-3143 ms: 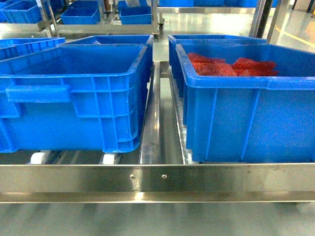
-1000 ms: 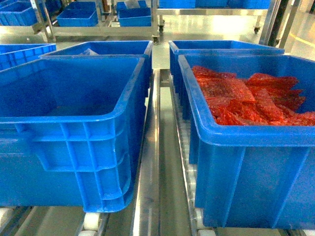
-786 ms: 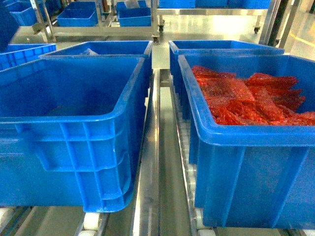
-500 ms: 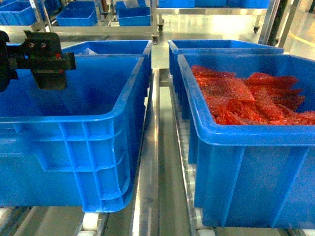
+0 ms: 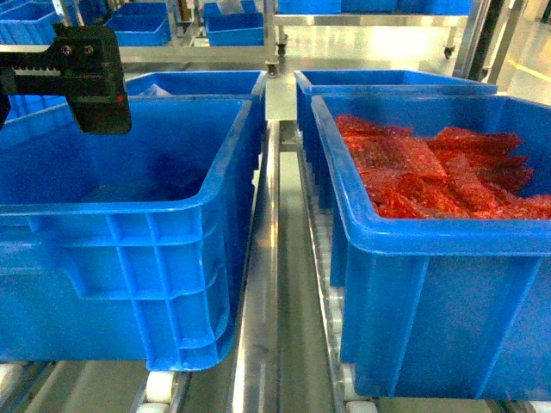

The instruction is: Pick blue part to blue bin on bottom shelf

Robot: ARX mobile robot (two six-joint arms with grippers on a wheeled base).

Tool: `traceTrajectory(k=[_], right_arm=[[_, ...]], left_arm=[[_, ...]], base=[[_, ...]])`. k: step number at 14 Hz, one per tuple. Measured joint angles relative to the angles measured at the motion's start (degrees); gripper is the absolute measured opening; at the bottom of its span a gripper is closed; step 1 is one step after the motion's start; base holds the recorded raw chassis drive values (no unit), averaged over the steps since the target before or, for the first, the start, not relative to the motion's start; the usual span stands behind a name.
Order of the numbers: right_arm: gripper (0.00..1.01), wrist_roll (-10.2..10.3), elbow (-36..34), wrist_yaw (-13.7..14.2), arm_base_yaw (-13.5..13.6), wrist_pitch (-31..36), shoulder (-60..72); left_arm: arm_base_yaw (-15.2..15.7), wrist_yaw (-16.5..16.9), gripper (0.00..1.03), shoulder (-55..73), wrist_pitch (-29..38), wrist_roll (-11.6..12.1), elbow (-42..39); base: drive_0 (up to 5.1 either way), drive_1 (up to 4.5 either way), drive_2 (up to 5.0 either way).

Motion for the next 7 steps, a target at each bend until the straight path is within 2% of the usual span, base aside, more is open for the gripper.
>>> traceTrajectory(k=[1,2,3,4,7], right_arm=[[0.98,0.00,0.00,0.00,0.00,0.00,0.00],[0.98,0.00,0.00,0.00,0.00,0.00,0.00],[0.98,0.00,0.00,0.00,0.00,-0.02,0.00],[0.98,0.00,0.00,0.00,0.00,-0.02,0.00],[0.98,0.00,0.00,0.00,0.00,0.02,0.00]], left_arm=[[0.00,0.00,0.98,0.00,0.00,0.00,0.00],[0.22,-0.48,0.93,0.61,6.49,0.20,-1.29],[1.25,0.31,0.80,-0.63,13.05,0.20,-5.25],[2.78,1.40,0.66,-4.26,15.52,0.20,-10.84],[5.81,4.15,0.28,-12.46,16.11,0.20,-19.82]], base=[[0.0,0.00,0.0],[0.0,0.00,0.0],[0.0,0.00,0.0],[0.0,0.00,0.0],[0.0,0.00,0.0]])
